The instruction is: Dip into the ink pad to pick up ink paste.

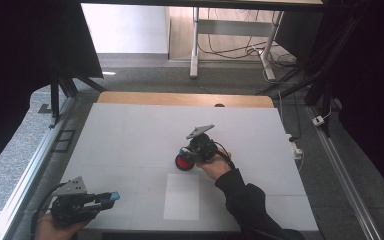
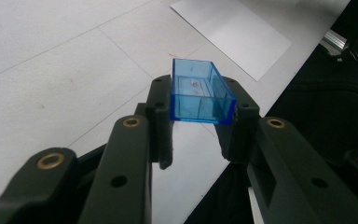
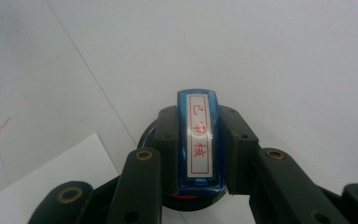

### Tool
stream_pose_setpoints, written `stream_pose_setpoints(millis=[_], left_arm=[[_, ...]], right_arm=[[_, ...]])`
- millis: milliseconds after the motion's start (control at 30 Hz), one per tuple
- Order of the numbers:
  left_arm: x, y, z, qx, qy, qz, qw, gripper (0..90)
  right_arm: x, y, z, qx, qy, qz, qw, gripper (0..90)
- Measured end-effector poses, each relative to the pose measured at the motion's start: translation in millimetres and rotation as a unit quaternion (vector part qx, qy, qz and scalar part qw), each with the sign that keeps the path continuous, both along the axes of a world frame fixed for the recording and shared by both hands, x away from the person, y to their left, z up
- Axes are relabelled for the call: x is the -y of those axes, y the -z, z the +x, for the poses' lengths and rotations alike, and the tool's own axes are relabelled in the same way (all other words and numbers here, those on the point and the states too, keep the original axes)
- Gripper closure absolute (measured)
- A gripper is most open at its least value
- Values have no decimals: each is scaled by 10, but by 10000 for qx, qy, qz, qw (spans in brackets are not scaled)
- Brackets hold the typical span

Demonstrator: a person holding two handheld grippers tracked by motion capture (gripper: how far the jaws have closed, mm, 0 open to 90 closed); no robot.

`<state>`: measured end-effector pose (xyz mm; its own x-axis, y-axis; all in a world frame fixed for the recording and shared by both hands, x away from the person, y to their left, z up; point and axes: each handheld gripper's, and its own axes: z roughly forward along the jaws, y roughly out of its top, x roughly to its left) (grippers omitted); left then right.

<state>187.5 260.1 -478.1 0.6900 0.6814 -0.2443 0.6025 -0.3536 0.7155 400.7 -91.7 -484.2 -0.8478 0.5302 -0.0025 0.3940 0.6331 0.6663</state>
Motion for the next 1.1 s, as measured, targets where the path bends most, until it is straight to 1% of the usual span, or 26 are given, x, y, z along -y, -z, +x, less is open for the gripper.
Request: stream_pose_setpoints(millis=[100,200,333,400,467,567,767,1100], left_arm=[[3,-1,1,1,4,16,10000,683],[2,-1,0,6,9,15,10000,683],[-1,-1,1,4,6,11,10000,683],[-1,-1,0,5,7,10,10000,683],[-1,-1,0,9,3,7,10000,683],[1,-2,-1,13,6,16,10000,682],[2,-3,-2,11,9,22,10000,682],[3,-2,-1,9,8,23,10000,682]], right_arm=[[16,-1,8,-52,19,63,10000,712],[13,-11,-1,-7,10,45,10000,712],[38,-100,-13,89,15,188,9998,712],[55,-142,-19,86,-10,280,9996,712],[62,-160,-30,60,-54,304,9995,711],[49,-155,-48,57,-174,236,9996,712],[-7,-119,-76,1,-280,149,9995,712],[-62,-41,-82,-92,-321,33,9994,712]])
